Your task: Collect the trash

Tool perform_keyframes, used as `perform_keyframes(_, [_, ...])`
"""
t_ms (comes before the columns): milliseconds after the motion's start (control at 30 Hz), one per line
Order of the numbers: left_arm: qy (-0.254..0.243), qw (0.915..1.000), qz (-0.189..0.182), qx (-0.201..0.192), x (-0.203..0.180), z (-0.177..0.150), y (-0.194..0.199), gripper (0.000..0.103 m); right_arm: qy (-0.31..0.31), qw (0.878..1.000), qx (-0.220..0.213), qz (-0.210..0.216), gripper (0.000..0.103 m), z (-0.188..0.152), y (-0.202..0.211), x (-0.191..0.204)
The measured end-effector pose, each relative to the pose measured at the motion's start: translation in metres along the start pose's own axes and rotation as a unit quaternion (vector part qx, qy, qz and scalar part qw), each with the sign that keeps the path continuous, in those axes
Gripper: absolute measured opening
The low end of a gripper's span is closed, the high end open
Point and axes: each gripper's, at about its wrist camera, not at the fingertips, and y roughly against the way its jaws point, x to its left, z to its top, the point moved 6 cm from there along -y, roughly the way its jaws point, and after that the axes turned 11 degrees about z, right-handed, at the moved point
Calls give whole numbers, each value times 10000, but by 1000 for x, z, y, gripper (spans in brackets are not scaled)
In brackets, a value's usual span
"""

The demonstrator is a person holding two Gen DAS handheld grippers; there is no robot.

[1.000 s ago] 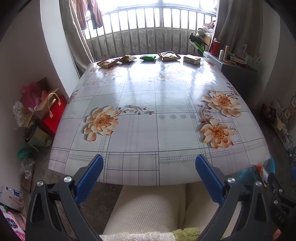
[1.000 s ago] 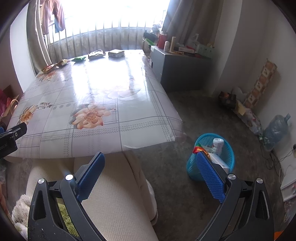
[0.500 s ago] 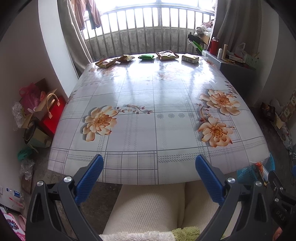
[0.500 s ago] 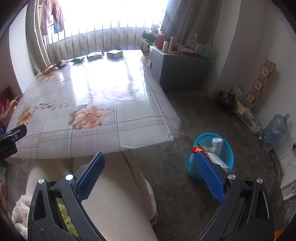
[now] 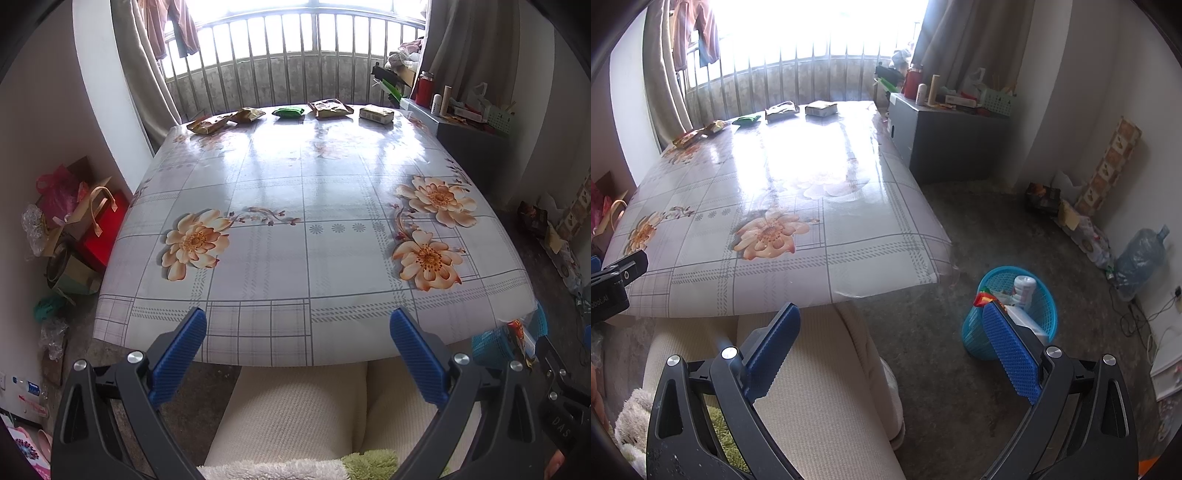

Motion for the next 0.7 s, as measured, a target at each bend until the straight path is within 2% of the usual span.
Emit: perform_keyframes(700, [-47, 10000, -36, 27, -2, 1, -3, 97, -12, 10000, -9, -6, 95, 1, 1, -1])
